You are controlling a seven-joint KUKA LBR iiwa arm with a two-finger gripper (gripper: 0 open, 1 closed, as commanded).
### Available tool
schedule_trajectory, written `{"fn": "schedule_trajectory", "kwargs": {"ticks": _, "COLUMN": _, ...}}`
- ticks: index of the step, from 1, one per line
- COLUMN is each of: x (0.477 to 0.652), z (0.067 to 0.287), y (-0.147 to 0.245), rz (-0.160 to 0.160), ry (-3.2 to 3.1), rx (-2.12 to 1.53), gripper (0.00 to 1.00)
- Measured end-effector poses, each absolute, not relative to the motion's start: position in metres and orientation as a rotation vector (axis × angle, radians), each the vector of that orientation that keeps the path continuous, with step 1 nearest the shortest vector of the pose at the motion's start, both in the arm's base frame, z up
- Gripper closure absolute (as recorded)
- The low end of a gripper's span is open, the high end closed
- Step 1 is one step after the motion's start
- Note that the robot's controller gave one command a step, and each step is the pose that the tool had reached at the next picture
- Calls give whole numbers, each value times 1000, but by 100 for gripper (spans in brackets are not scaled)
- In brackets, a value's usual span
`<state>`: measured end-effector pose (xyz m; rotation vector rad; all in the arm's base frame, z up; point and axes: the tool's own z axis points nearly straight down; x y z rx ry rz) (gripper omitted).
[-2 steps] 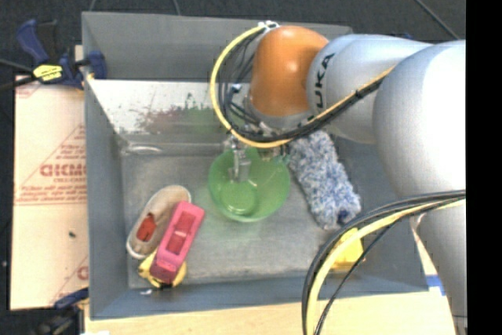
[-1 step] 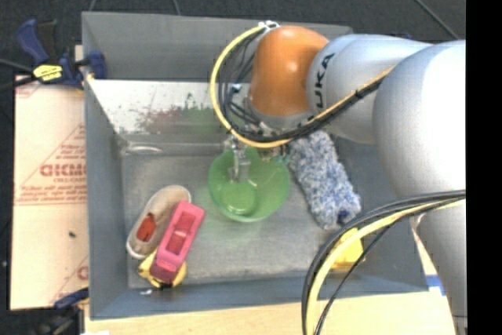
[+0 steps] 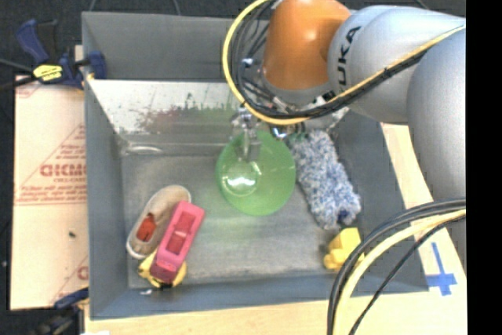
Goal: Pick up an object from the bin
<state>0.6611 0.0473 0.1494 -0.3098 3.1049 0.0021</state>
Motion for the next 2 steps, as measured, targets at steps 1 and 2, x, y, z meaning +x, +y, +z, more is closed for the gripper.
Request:
{"fn": "schedule_trajectory", "kwargs": {"ticks": 1, "x": 659, "z": 159, "y": 47, "rz": 4, "ry": 3110, "rx": -308, "gripper": 100}}
{"fn": "schedule_trajectory", "kwargs": {"ticks": 2, "x": 661, "z": 177, "y": 47, "rz": 4, "ry": 3099, "rx": -305, "gripper": 100}}
